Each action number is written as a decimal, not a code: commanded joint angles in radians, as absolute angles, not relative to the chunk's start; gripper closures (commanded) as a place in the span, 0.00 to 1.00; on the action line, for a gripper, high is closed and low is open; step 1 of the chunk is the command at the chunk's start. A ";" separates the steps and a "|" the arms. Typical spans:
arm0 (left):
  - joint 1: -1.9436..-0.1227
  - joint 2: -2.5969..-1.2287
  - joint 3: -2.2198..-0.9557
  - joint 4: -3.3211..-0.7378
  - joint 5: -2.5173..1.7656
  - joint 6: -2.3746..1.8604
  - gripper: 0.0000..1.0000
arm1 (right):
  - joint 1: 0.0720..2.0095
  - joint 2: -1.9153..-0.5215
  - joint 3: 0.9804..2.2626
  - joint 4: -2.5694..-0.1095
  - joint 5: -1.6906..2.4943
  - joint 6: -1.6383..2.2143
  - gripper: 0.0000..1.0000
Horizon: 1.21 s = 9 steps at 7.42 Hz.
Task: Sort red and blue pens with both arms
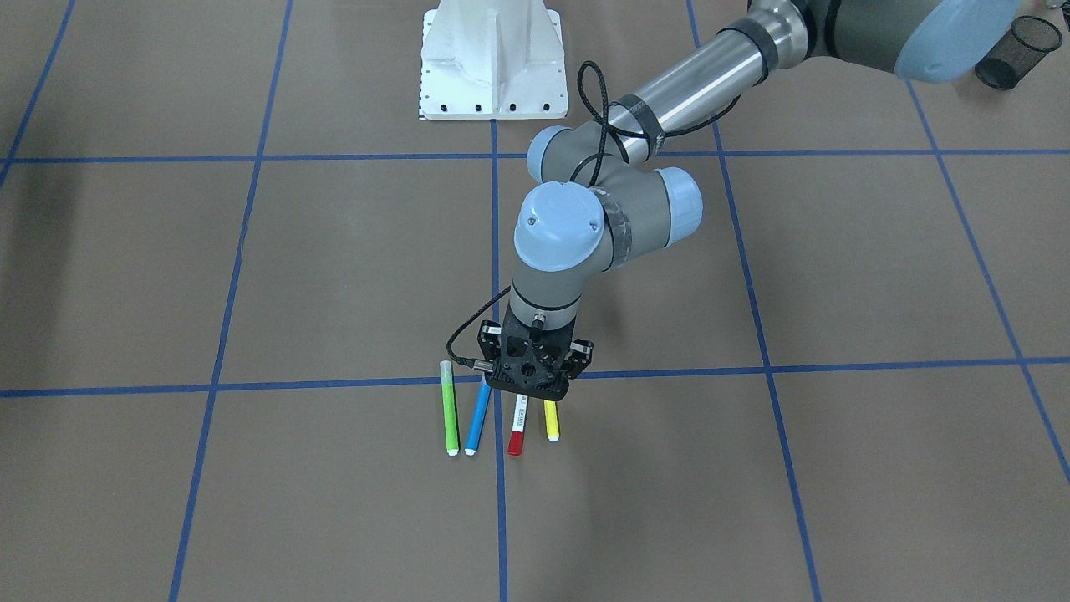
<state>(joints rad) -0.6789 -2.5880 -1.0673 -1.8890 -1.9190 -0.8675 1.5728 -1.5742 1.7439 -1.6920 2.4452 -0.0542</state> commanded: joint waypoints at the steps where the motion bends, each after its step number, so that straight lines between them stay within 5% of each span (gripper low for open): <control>1: -0.675 -2.602 -1.028 -1.920 -1.917 -0.865 0.41 | 1.569 -1.574 1.743 -1.692 2.445 -0.054 0.00; 4: -0.673 -2.603 -0.989 -1.957 -1.919 -0.867 0.50 | 1.569 -1.574 1.743 -1.694 2.445 -0.054 0.00; 9: -0.661 -2.609 -0.959 -1.970 -1.919 -0.868 0.50 | 1.569 -1.574 1.741 -1.695 2.445 -0.054 0.00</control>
<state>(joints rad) -0.6674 -2.6087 -0.9679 -1.9627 -1.9190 -0.8680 1.5693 -1.5739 1.7411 -1.6948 2.4452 -0.0537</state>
